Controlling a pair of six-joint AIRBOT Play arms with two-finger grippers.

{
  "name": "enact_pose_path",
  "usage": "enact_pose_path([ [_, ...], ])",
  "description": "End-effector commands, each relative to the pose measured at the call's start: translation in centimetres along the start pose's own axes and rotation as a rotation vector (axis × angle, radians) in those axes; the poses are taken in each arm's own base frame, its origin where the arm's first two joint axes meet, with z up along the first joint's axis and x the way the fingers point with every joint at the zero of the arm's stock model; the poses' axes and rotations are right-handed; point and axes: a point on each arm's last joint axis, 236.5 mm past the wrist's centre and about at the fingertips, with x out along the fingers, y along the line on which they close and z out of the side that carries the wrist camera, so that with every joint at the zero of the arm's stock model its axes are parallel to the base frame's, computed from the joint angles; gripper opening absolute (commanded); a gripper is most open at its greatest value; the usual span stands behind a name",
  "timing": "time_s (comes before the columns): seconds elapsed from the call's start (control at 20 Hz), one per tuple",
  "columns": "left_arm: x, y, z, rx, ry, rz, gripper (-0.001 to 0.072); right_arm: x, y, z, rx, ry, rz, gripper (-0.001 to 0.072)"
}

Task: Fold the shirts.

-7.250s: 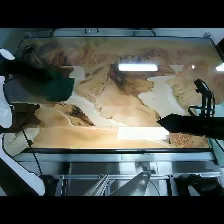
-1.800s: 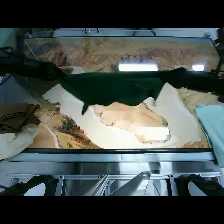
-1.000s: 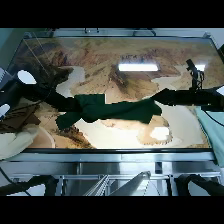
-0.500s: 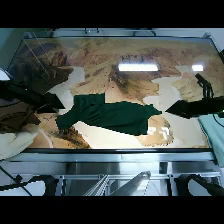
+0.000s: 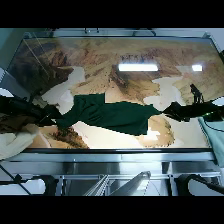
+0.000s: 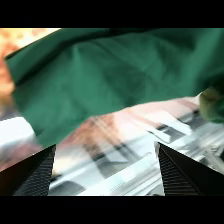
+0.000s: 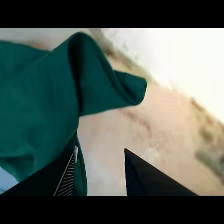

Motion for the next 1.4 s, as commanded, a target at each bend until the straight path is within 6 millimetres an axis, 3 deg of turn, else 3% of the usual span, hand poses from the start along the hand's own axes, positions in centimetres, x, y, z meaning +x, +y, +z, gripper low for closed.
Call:
enact_pose_path([
  [0.0, 1.6, -1.0, 1.1, -0.007, -0.014, -0.081, 0.0699, 2.7, -1.6, 0.0, 0.109, 0.030, 0.020, 0.0331],
  [0.15, 2.6, -0.3, 1.4, -0.024, 0.000, -0.079, 0.0699, 4.0, -2.1, 0.0, 0.135, 0.044, 0.037, 0.0332],
  [0.3, 3.9, 0.1, 1.9, -0.032, 0.008, -0.070, 0.0699, 4.3, -1.5, 1.8, 0.149, -0.022, 0.079, 0.0331],
  [0.6, 6.0, -1.0, 5.0, 0.018, -0.094, -0.018, 0.0697, 5.0, -0.2, 3.5, 0.168, -0.051, 0.126, 0.0325],
  [0.65, 6.3, -1.2, 5.4, 0.025, -0.110, -0.010, 0.0661, 5.3, 0.3, 3.5, 0.155, -0.046, 0.137, 0.0180],
  [0.7, 6.5, -1.3, 5.7, 0.034, -0.120, -0.001, 0.0372, 5.5, 1.0, 3.6, 0.121, -0.051, 0.153, 0.0039],
  [0.75, 6.7, -1.4, 5.9, 0.041, -0.128, 0.007, 0.0005, 5.5, 1.6, 3.8, 0.101, -0.058, 0.168, 0.0024],
  [0.9, 6.3, -2.1, 6.4, 0.057, -0.135, -0.001, 0.0019, 4.3, 3.8, 5.2, 0.042, -0.086, 0.218, 0.0023],
  [1.0, 4.1, -3.9, 7.2, 0.109, -0.170, -0.009, 0.0019, 1.9, 6.4, 7.0, -0.046, -0.135, 0.247, 0.0022],
  [1.1, -0.4, -6.8, 8.9, 0.198, -0.275, -0.002, 0.0019, -1.8, 10.0, 9.3, -0.148, -0.221, 0.278, 0.0022],
  [1.2, -6.8, -10.6, 9.9, 0.300, -0.409, 0.011, 0.0019, -7.1, 14.4, 11.9, -0.265, -0.350, 0.307, 0.0022],
  [1.35, -17.6, -16.4, 9.6, 0.448, -0.644, 0.057, 0.0019, -15.6, 19.8, 14.1, -0.404, -0.538, 0.333, 0.0022],
])
